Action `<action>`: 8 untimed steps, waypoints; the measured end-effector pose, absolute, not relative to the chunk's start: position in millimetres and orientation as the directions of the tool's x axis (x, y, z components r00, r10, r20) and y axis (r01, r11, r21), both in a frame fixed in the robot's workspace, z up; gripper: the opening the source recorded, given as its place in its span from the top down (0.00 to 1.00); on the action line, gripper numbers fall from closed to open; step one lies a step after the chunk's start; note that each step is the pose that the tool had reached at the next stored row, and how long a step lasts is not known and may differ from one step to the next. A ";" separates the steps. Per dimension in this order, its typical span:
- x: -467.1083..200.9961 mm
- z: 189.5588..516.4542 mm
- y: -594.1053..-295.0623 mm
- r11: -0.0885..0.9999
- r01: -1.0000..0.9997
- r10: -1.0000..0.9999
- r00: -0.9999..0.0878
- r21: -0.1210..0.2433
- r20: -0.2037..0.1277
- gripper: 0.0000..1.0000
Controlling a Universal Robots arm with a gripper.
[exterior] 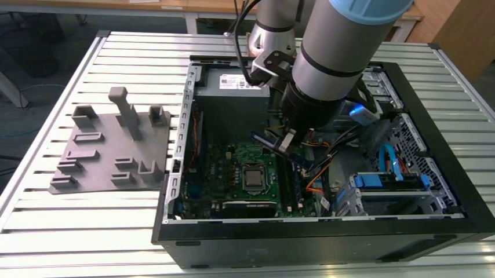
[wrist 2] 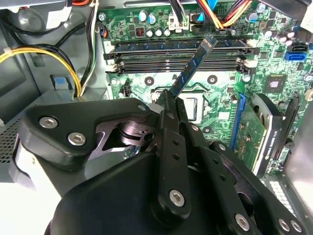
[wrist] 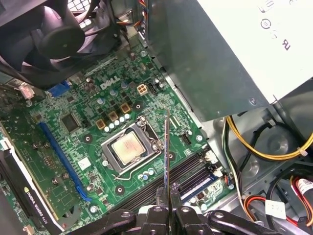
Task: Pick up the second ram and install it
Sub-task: 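Insert the second ram into the second slot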
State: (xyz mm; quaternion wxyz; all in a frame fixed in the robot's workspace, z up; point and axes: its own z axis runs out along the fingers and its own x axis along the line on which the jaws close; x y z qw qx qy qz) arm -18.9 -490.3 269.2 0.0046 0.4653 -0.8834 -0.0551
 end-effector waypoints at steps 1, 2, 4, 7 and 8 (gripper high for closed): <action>-18.9 269.2 -490.3 0.564 -0.819 -0.820 -0.570 0.102 -0.043 0.89; -18.9 269.2 -490.3 0.568 -0.817 -0.818 -0.574 0.102 -0.043 0.89; -18.9 269.2 -490.3 0.576 -0.811 -0.812 -0.582 0.102 -0.043 0.89; -18.9 269.1 -490.3 0.598 -0.795 -0.796 -0.604 0.102 -0.043 0.89; -18.9 269.0 -490.3 0.608 -0.787 -0.788 -0.615 0.102 -0.043 0.89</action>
